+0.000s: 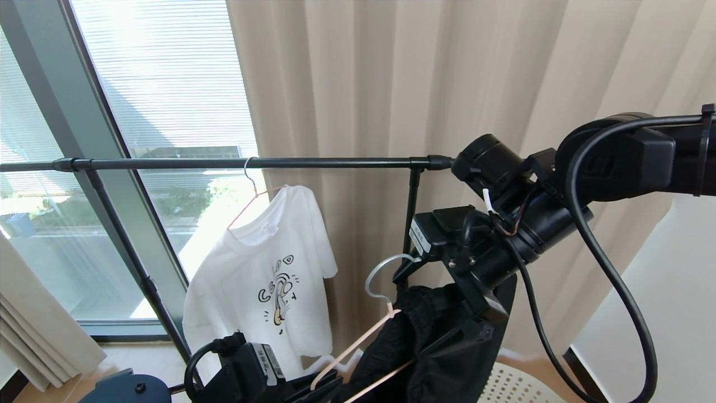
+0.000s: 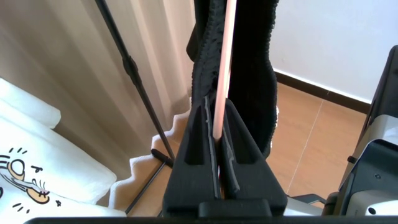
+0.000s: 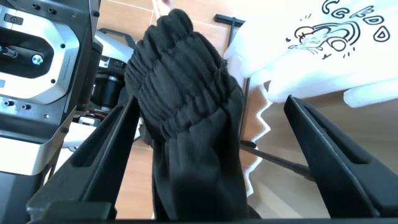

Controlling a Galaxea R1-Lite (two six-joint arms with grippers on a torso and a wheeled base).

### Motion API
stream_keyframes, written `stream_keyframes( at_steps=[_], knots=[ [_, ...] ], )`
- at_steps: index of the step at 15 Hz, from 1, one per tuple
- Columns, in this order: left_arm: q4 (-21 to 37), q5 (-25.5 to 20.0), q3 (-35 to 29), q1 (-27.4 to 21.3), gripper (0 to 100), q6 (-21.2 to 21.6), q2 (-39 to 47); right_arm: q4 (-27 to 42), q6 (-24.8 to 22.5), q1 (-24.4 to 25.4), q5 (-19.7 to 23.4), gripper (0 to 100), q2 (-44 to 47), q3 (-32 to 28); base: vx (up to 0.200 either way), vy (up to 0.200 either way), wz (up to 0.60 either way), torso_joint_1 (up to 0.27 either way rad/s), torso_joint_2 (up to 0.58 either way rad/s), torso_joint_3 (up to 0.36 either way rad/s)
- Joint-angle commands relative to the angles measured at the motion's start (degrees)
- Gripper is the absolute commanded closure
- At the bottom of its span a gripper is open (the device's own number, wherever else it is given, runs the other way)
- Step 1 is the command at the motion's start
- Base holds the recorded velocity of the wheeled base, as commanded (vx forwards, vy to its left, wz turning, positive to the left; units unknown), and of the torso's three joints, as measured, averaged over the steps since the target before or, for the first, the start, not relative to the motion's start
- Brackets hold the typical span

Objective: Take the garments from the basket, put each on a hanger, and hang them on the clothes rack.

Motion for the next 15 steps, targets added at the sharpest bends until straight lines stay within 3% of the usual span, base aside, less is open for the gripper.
stream_keyframes(
  at_steps=[1,2,3,14,15],
  knots=[
    [-0.06,0.10,0.00,0.09,100,0.01,0.02,0.02,-0.02,0.04,0.00,0,0.29,0.01,0.000,0.000,0.00,0.000,0.00,0.000],
    [-0.06,0.10,0.00,0.09,100,0.01,0.02,0.02,-0.02,0.04,0.00,0,0.38,0.09,0.000,0.000,0.00,0.000,0.00,0.000],
    [-0.06,0.10,0.00,0.09,100,-0.07,0.02,0.11,-0.02,0.22,0.00,100,0.38,0.36,0.000,0.000,0.00,0.000,0.00,0.000],
    [-0.06,-0.08,-0.09,0.62,100,-2.01,-0.25,0.28,0.07,0.57,0.62,100,-0.68,0.45,0.000,0.000,0.00,0.000,0.00,0.000],
    [-0.06,-0.08,-0.09,0.97,0,-3.06,-0.16,0.28,0.07,0.57,0.71,100,-0.77,0.45,0.000,0.000,0.00,0.000,0.00,0.000]
  ],
)
